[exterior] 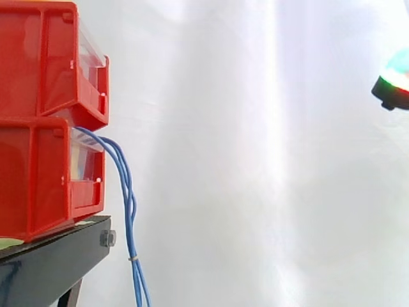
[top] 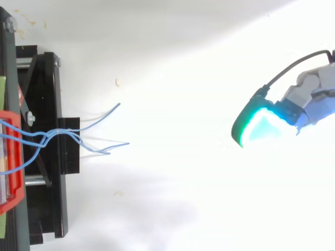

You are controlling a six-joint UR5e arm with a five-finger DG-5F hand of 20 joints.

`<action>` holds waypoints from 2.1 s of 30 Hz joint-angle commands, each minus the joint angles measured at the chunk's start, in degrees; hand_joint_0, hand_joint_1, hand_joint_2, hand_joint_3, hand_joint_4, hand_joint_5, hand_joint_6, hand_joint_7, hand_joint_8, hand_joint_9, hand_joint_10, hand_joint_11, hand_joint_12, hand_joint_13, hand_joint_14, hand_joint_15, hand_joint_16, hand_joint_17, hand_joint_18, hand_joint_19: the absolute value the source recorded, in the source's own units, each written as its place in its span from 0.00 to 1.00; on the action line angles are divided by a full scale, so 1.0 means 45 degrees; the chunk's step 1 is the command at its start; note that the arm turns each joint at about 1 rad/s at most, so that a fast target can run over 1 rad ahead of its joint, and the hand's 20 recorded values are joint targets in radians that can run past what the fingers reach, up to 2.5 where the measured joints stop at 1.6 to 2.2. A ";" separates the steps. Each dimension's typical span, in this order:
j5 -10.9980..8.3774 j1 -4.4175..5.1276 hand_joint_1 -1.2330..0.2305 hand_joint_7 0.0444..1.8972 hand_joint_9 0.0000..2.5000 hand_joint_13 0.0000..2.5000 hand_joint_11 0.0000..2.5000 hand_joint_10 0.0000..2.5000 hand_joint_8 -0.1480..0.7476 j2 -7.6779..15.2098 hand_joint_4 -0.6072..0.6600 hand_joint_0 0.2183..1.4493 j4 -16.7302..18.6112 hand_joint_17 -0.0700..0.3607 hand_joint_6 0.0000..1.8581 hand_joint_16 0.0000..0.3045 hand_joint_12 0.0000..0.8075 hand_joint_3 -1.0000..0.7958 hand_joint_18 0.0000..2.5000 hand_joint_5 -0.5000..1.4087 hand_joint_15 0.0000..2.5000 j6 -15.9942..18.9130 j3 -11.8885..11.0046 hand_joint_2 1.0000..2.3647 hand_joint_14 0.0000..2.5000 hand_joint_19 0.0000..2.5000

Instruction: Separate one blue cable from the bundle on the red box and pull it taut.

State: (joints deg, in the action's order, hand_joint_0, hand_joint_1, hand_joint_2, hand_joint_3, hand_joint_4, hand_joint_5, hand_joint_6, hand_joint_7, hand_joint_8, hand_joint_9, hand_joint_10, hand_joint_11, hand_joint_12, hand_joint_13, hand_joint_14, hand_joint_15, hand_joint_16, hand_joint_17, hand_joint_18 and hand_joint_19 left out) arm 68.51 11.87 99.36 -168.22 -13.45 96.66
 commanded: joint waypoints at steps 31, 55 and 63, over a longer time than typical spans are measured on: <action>-0.1925 0.0330 0.46 0.37 0.29 0.24 0.16 0.00 0.54 0.3409 0.63 0.29 0.5605 0.41 0.27 0.16 0.46 0.30 0.28 0.16 0.14 -0.1348 -0.0016 0.00 0.00 0.25; -0.2374 0.0369 0.43 0.37 0.21 0.11 0.14 0.00 0.51 0.7686 0.63 0.26 0.6289 0.43 0.27 0.17 0.43 0.28 0.13 0.15 0.09 -0.0489 -0.3395 0.00 0.00 0.23; -0.2374 0.0389 0.43 0.37 0.22 0.12 0.14 0.00 0.52 0.7686 0.63 0.26 0.6132 0.43 0.27 0.17 0.44 0.28 0.15 0.15 0.09 -0.0430 -0.3395 0.00 0.00 0.23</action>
State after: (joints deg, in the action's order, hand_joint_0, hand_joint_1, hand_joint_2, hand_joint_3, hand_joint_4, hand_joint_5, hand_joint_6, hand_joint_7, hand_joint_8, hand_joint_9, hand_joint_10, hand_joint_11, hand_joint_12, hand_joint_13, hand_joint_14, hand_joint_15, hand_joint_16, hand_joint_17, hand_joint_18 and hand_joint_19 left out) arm 57.84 13.55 133.90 -140.77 -14.93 81.42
